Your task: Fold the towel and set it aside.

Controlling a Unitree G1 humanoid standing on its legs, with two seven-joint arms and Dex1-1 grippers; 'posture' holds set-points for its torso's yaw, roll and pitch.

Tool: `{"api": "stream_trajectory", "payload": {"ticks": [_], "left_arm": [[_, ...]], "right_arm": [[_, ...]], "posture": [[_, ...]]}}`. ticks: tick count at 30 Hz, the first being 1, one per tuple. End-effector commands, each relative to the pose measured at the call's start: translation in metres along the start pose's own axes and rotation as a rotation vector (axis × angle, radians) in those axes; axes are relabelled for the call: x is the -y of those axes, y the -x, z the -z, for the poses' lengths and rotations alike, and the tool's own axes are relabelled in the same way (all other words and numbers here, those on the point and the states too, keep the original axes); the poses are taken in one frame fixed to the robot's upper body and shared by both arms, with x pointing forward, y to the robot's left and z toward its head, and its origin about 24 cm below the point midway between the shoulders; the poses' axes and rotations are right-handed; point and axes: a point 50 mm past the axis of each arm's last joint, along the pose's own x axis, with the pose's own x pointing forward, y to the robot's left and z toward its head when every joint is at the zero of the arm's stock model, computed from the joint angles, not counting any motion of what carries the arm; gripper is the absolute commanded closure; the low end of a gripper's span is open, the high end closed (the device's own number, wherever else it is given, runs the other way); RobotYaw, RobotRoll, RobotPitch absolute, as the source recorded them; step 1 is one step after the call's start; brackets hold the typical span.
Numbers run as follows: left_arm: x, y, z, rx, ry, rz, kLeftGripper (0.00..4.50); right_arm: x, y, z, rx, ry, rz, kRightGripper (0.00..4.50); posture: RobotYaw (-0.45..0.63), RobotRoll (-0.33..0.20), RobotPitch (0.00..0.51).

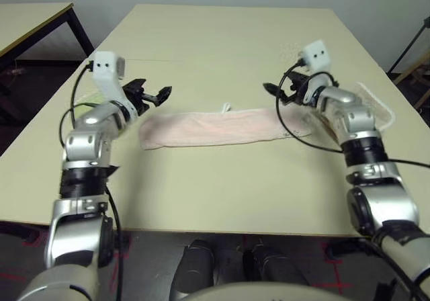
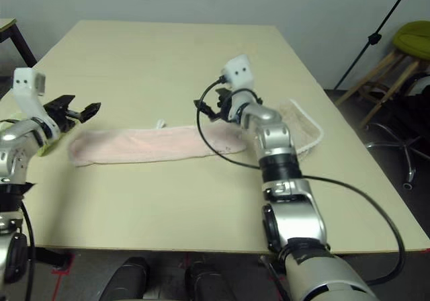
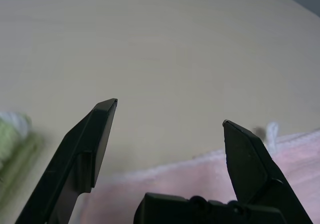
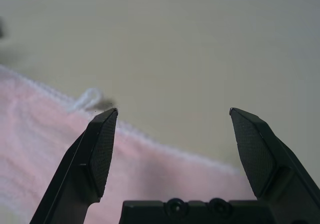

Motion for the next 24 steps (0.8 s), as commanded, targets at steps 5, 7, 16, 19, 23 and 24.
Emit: {"api": "stream_trajectory", "payload": {"ticks": [5,7,16,19,23,24], "left_arm": [[0.017,0.004,0.019,-0.031,0.023,0.004,1.65],[0.018,0.005,0.020,-0.034,0.025,0.002,2.35],[0.001,0.012,0.035,-0.113,0.016,-0.030,4.46],[-0.006,0.016,0.043,-0.147,0.015,-0.050,4.46],[-0.018,0.024,0.057,-0.208,0.026,-0.088,4.46],[-0.021,0.025,0.060,-0.219,0.028,-0.093,4.46]], "right_arm": [[-0.009,0.003,0.013,-0.019,-0.037,0.012,1.39],[-0.010,0.003,0.015,-0.024,-0.043,0.016,2.16],[0.001,0.009,0.041,-0.149,-0.045,0.065,4.49],[0.008,0.012,0.053,-0.214,-0.054,0.095,4.49],[0.018,0.018,0.065,-0.281,-0.050,0.130,4.49],[0.021,0.019,0.067,-0.294,-0.051,0.139,4.49]], "posture": [[0.10,0.000,0.098],[0.10,0.000,0.098],[0.10,0.000,0.092],[0.10,0.000,0.090],[0.11,0.000,0.090],[0.11,0.000,0.090]]}}
